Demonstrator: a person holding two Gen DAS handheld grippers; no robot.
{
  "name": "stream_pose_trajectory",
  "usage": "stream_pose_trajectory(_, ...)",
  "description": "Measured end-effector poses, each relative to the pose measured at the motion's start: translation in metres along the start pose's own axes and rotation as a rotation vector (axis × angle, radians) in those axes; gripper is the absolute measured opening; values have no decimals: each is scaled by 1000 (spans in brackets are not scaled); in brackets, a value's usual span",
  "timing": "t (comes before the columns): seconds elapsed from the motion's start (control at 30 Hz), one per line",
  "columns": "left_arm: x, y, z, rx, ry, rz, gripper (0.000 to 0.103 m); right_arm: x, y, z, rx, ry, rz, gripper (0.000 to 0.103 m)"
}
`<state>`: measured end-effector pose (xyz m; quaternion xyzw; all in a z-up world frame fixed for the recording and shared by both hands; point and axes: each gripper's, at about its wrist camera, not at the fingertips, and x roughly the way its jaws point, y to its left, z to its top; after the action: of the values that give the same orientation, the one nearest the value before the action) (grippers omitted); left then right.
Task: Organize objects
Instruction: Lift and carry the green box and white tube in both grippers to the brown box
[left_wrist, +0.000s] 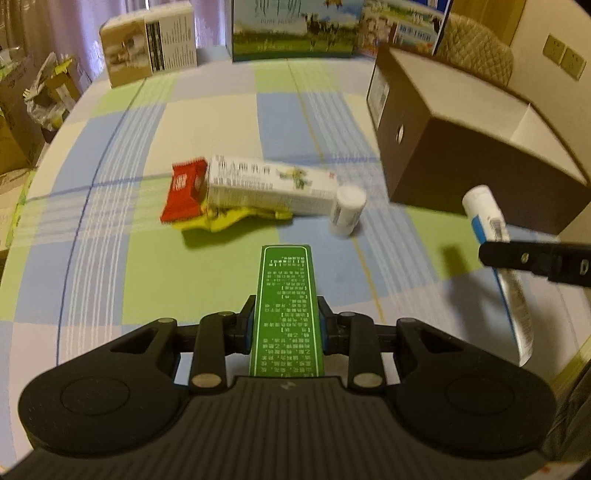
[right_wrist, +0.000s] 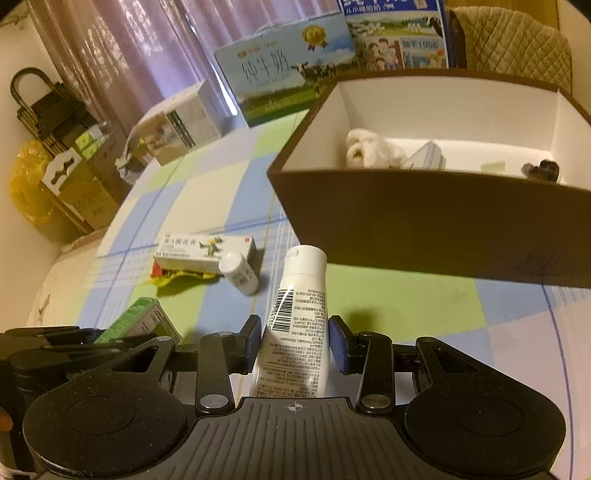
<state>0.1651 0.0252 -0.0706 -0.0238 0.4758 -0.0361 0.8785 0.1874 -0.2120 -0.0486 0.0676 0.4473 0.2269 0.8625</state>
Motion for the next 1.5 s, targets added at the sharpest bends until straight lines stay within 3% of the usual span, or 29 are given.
stream_pose_trajectory(0.23, -34, -14, 33, 17, -93, -41, 26, -29, -9, 19, 9, -61, 21, 36)
stream_pose_trajectory(0.5, -54, -58, 86, 98, -182, -101, 26, -69, -47, 63, 5, -136, -9, 36)
stream_pose_trajectory(0.83, -32, -125, 153, 180, -213, -152, 26, -107, -118, 131, -19, -205, -161, 36)
stream_pose_trajectory(1.17, 11, -165, 193, 183, -195, -134, 26, -80, -185, 164, -19, -172, -274, 36)
stream_pose_trajectory(1.5, 53, -179, 199, 183, -133, -110, 26, -17, -198, 155, -109, -52, -366, 36)
